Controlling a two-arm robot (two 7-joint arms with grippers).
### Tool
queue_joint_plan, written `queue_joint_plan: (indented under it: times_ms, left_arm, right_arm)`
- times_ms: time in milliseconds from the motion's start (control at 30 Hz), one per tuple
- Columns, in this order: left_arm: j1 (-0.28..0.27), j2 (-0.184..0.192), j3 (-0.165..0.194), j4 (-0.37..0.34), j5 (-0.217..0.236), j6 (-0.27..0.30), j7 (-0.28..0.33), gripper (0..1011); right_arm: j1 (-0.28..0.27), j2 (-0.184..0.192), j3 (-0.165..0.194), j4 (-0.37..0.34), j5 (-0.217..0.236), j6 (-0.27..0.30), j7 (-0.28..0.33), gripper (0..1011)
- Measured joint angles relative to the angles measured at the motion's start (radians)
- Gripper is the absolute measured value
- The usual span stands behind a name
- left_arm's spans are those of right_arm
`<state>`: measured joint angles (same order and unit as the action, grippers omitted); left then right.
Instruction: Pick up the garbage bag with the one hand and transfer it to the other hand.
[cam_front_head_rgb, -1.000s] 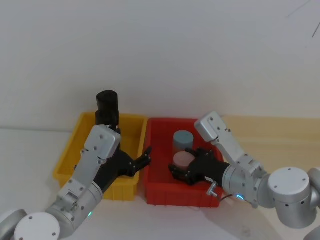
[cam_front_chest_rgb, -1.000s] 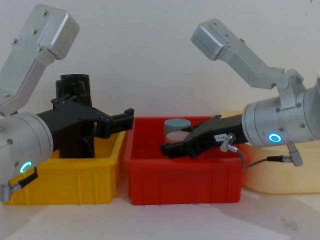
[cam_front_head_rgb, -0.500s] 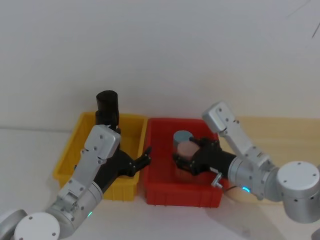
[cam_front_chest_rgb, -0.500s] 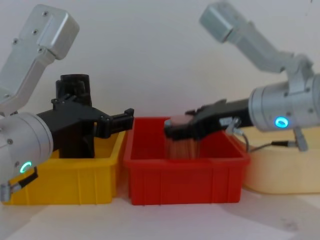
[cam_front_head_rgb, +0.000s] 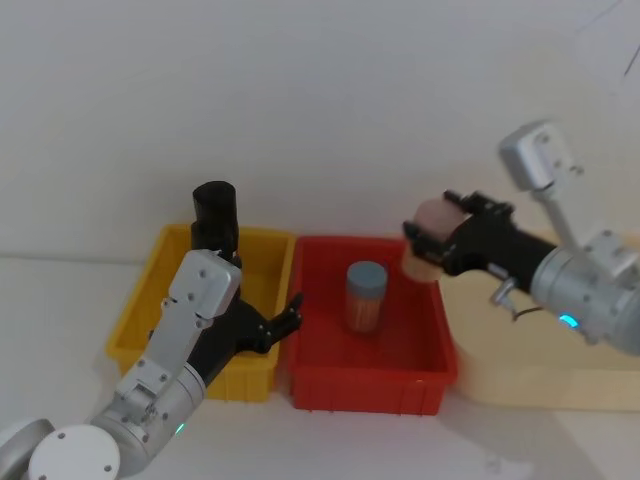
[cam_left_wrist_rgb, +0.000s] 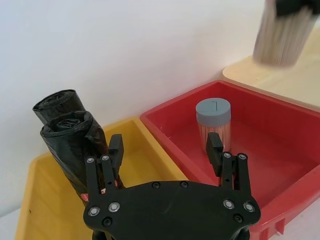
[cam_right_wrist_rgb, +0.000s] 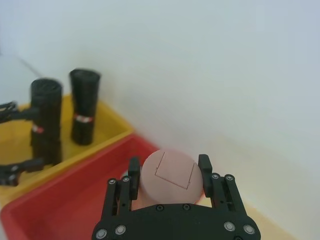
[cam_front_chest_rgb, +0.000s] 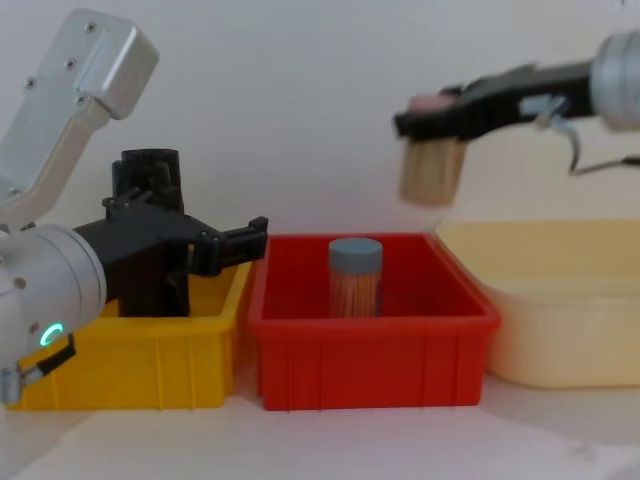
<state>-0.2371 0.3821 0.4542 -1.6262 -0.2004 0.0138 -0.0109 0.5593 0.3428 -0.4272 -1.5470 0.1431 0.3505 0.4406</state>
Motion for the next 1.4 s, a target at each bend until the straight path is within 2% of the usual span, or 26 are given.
queue_joint_plan:
  times_ms: [133,367,600,900,1267,1400]
  left_arm:
    - [0.0,0.0,0.0,0.0,0.0,0.0,0.0,1001]
    - [0.0,0.0,0.0,0.0,0.0,0.0,0.0,1001]
    - [0.0,0.0,0.0,0.0,0.0,0.0,0.0,1001]
    - [0.0,0.0,0.0,0.0,0.0,0.0,0.0,1001]
    - [0.0,0.0,0.0,0.0,0.0,0.0,0.0,1001]
    - [0.0,0.0,0.0,0.0,0.0,0.0,0.0,1001]
  right_arm:
    - [-0.01,0.027,0.047,-0.05,0.011,0.011,-0.022,694]
    - [-0.039,0.064,0.11,-0.097,0.021,0.037,-0.059,694]
    - [-0.079,0.092,0.153,-0.114,0.026,0.076,-0.081,694]
    - [-0.107,0.1,0.158,-0.079,0.025,0.108,-0.084,694]
    - [-0.093,0.066,0.119,0.037,0.0,0.11,-0.082,697]
    - [-0.088,0.058,0.111,0.062,-0.006,0.107,-0.083,802]
